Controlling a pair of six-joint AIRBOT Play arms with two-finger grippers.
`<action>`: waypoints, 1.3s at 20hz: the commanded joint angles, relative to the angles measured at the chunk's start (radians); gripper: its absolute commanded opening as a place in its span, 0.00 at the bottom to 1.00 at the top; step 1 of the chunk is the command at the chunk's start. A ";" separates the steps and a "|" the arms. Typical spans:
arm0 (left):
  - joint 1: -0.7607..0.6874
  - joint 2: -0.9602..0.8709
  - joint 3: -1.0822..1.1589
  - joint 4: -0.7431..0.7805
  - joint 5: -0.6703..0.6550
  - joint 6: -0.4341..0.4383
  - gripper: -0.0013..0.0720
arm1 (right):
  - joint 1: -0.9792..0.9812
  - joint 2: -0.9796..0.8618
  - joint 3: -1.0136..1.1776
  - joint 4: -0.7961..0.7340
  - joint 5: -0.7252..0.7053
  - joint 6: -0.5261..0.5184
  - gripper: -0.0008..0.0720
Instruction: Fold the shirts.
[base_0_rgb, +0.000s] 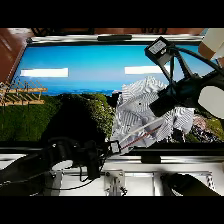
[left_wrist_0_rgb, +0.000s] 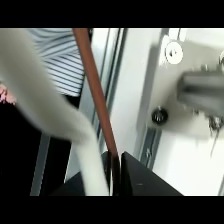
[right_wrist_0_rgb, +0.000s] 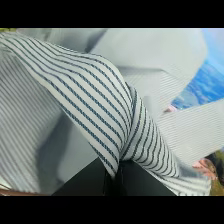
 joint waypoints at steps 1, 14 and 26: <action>0.060 -0.106 0.000 -0.097 0.161 -0.012 0.10 | 0.001 0.001 0.001 0.130 0.000 0.000 0.14; 0.230 -0.166 0.001 -0.216 0.239 -0.012 0.10 | 0.001 0.001 0.001 0.253 -0.056 0.042 0.14; 0.180 -0.150 0.001 -0.224 0.247 -0.024 0.10 | 0.001 0.010 0.019 0.296 -0.127 0.147 0.92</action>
